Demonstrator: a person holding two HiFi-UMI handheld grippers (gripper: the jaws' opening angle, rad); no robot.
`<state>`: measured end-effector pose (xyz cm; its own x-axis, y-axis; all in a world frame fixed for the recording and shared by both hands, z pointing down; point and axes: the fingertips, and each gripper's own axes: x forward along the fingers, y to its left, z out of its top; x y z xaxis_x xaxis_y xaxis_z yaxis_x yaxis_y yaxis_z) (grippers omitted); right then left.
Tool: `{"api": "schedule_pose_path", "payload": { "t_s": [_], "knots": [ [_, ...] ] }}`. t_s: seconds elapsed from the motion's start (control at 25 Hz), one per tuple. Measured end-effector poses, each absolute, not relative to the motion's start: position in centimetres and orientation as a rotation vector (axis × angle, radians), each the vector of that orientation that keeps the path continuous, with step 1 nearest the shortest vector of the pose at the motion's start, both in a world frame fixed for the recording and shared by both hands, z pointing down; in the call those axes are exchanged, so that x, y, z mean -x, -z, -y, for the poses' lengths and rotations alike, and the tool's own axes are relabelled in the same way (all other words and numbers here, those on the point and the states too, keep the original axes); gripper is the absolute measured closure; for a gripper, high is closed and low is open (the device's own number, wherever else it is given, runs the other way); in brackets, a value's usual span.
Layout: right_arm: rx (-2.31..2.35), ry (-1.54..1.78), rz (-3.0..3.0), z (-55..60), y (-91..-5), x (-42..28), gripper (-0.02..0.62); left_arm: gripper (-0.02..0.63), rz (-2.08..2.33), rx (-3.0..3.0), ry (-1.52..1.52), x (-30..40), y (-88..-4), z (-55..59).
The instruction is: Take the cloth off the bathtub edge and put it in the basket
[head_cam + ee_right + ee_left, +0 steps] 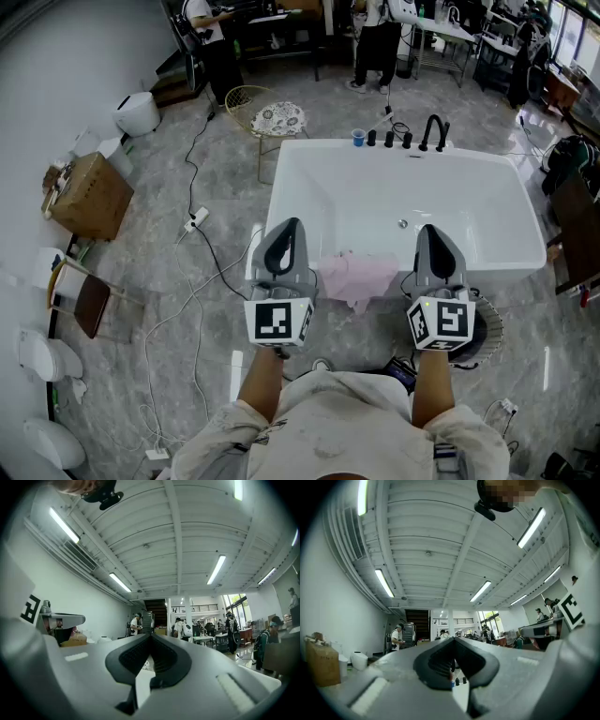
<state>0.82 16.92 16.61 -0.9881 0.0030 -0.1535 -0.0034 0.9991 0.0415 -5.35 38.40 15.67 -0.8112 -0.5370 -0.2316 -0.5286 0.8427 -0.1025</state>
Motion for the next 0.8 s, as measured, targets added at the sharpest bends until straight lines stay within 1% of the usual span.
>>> {"api": "schedule_pose_path", "payload": {
  "t_s": [0.48, 0.8],
  "knots": [
    [-0.022, -0.069, -3.01, -20.3, -17.4, 0.8, 0.594, 0.604, -2.787, 0.824, 0.029, 6.4, -16.9, -41.0],
    [0.067, -0.041, -3.027, -21.6, -18.3, 1.4, 0.592, 0.604, -2.797, 0.911, -0.003, 7.6, -18.4, -41.7]
  ]
}}
